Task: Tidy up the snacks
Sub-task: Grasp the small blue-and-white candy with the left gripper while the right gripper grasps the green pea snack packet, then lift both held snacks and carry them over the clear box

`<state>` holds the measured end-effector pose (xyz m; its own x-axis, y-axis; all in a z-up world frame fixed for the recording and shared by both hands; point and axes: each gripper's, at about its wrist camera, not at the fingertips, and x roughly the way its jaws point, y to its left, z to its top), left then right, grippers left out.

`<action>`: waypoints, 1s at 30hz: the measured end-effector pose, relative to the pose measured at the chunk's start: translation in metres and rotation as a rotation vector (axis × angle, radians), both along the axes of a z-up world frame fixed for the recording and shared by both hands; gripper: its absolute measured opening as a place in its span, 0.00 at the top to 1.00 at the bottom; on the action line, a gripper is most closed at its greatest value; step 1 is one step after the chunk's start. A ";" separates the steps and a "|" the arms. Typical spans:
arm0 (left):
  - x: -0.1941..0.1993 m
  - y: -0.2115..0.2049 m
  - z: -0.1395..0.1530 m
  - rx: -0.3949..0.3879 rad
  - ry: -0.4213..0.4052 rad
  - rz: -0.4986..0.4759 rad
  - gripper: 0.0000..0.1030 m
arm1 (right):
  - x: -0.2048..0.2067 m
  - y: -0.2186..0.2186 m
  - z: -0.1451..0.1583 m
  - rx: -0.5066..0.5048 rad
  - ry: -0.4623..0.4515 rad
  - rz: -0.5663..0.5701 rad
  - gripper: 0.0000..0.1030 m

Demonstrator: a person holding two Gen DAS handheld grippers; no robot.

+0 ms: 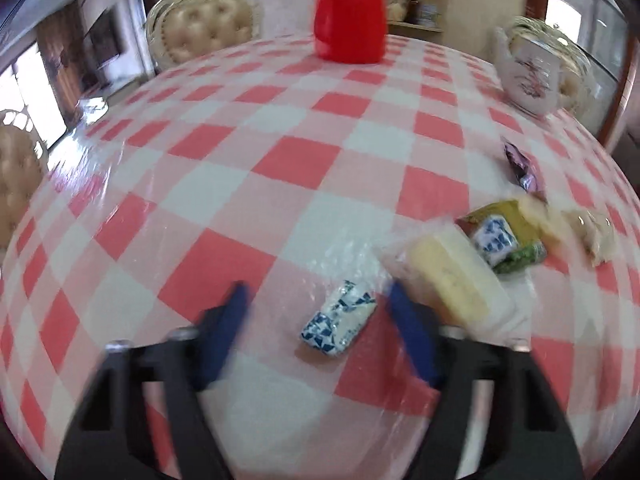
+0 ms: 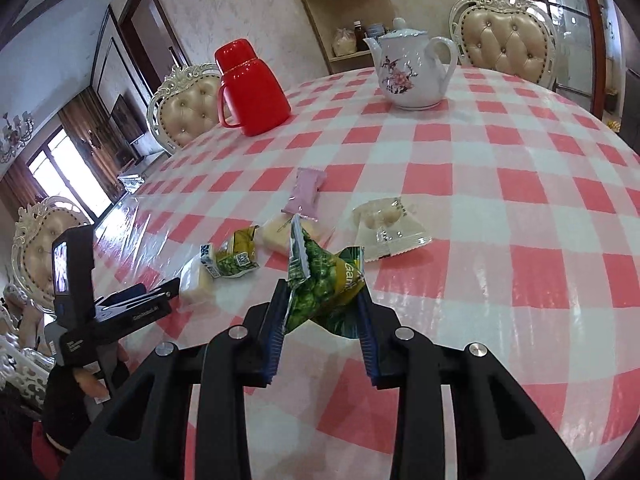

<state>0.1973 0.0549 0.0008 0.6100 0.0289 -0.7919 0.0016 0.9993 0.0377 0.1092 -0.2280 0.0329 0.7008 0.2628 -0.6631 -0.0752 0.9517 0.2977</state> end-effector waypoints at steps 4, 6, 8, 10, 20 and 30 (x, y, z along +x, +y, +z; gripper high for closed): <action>-0.010 -0.004 -0.001 0.018 -0.010 -0.055 0.69 | -0.002 0.002 0.001 -0.004 -0.004 0.005 0.68; -0.014 -0.004 0.000 0.017 -0.010 -0.059 0.69 | -0.003 0.003 0.002 -0.005 -0.009 0.007 0.68; -0.018 -0.003 0.002 0.019 -0.012 -0.053 0.69 | -0.005 0.005 0.005 -0.008 -0.018 0.011 0.68; -0.021 0.000 0.003 0.011 -0.018 -0.046 0.69 | -0.007 0.007 0.007 -0.014 -0.029 0.014 0.68; -0.041 0.016 0.021 -0.158 -0.055 0.021 0.69 | 0.001 0.017 -0.008 -0.040 -0.012 0.034 0.69; -0.118 0.012 0.028 -0.264 -0.121 0.034 0.69 | -0.039 0.020 -0.026 0.065 0.029 0.054 0.69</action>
<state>0.0790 0.0669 0.0289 0.7028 -0.1464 -0.6962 -0.0206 0.9740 -0.2256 0.0704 -0.2077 0.0071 0.6651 0.3426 -0.6636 -0.1163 0.9252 0.3611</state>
